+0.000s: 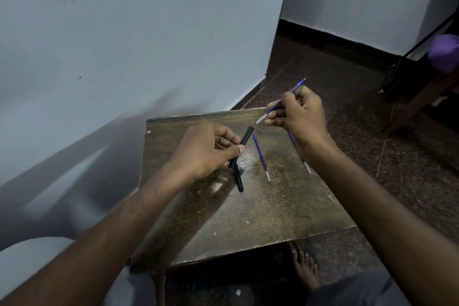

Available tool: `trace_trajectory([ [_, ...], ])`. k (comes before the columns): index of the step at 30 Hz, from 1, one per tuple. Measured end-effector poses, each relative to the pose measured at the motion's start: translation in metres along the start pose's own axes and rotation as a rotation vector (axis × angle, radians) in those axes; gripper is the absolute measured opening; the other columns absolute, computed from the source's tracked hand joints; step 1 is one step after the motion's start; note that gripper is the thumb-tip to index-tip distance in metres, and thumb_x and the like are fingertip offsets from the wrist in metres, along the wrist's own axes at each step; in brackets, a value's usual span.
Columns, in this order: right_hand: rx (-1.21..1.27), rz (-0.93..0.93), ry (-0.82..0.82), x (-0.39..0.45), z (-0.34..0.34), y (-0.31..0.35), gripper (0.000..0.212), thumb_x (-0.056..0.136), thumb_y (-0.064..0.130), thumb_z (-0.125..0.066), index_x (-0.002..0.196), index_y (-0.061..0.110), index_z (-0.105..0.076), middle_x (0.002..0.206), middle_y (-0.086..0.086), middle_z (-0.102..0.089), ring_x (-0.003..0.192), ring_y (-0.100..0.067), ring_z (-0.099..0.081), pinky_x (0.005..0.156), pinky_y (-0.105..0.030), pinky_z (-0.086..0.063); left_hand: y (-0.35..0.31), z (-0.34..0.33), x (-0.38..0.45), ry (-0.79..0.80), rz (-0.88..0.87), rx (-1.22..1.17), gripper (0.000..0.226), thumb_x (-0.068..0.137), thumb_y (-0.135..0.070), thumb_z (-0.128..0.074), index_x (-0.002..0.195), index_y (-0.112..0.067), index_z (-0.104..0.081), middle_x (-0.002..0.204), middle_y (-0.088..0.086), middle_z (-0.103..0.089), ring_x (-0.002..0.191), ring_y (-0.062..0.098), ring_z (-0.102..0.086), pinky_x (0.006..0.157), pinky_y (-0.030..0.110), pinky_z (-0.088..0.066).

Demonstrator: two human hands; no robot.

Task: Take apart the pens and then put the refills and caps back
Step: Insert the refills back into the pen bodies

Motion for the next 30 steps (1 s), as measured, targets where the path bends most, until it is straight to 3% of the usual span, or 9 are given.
trace_trajectory([
  [9,-0.015,-0.023,0.077,-0.005,-0.012,-0.001,0.019,0.106,0.003,-0.051,0.089,0.011,-0.051,0.071,-0.007,-0.076,0.06,-0.02,-0.073,0.057,-0.03,-0.063,-0.005,0.0,-0.003,0.008,-0.038,0.078,0.015,0.09,-0.035,-0.089,0.103,-0.03,-0.083,0.09,-0.013,-0.081,0.068,-0.007,-0.074,0.081,0.024,-0.066],
  [15,-0.039,-0.023,0.097,-0.003,-0.015,-0.003,0.007,0.107,0.005,-0.052,0.102,0.009,-0.054,0.083,-0.014,-0.077,0.063,-0.023,-0.073,0.059,-0.032,-0.063,-0.012,-0.002,-0.003,0.026,-0.072,0.094,0.012,0.091,-0.035,-0.088,0.101,-0.032,-0.082,0.089,-0.014,-0.082,0.069,-0.006,-0.076,0.074,0.019,-0.063],
  [18,-0.139,0.005,0.18,-0.006,-0.022,-0.005,0.013,0.107,0.009,-0.056,0.093,0.009,-0.055,0.09,-0.018,-0.079,0.065,-0.022,-0.072,0.059,-0.034,-0.062,-0.011,-0.002,-0.002,0.01,-0.073,0.088,0.009,0.092,-0.034,-0.087,0.1,-0.034,-0.081,0.087,-0.015,-0.081,0.067,-0.01,-0.074,0.074,0.018,-0.061],
  [20,-0.336,0.091,0.24,-0.008,-0.028,-0.005,0.017,0.104,0.015,-0.064,0.087,0.014,-0.061,0.094,-0.019,-0.079,0.067,-0.019,-0.073,0.061,-0.037,-0.062,-0.011,0.0,-0.002,-0.009,-0.078,0.073,0.011,0.094,-0.032,-0.086,0.102,-0.035,-0.08,0.088,-0.015,-0.081,0.071,-0.007,-0.076,0.079,0.025,-0.065],
  [22,-0.478,0.143,0.285,-0.011,-0.034,-0.009,0.017,0.101,0.025,-0.071,0.087,0.016,-0.066,0.09,-0.007,-0.077,0.069,-0.016,-0.076,0.062,-0.038,-0.063,-0.012,0.003,-0.002,-0.017,-0.09,0.068,0.017,0.094,-0.031,-0.085,0.109,-0.037,-0.079,0.091,-0.016,-0.082,0.077,-0.004,-0.078,0.082,0.029,-0.067],
  [25,-0.457,0.126,0.319,-0.011,-0.037,-0.014,0.024,0.1,0.037,-0.074,0.091,0.016,-0.069,0.088,0.0,-0.076,0.069,-0.016,-0.079,0.061,-0.033,-0.062,-0.01,0.007,0.001,-0.029,-0.097,0.078,0.021,0.095,-0.029,-0.084,0.113,-0.038,-0.078,0.092,-0.017,-0.083,0.079,-0.005,-0.078,0.083,0.026,-0.066],
  [30,-0.489,0.168,0.295,-0.011,-0.038,-0.012,0.041,0.097,0.057,-0.069,0.095,0.016,-0.073,0.093,-0.003,-0.081,0.075,-0.015,-0.078,0.066,-0.029,-0.06,0.0,0.024,0.007,-0.1,-0.073,0.046,0.018,0.091,-0.024,-0.087,0.095,-0.038,-0.077,0.079,-0.019,-0.082,0.066,-0.008,-0.074,0.069,0.018,-0.058],
])
Point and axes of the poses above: each hand's wrist, its own x-axis towards the middle knuckle, its own z-axis out of the back of the hand, y = z × x, the point moved 9 cm from there along x, towards the middle knuckle
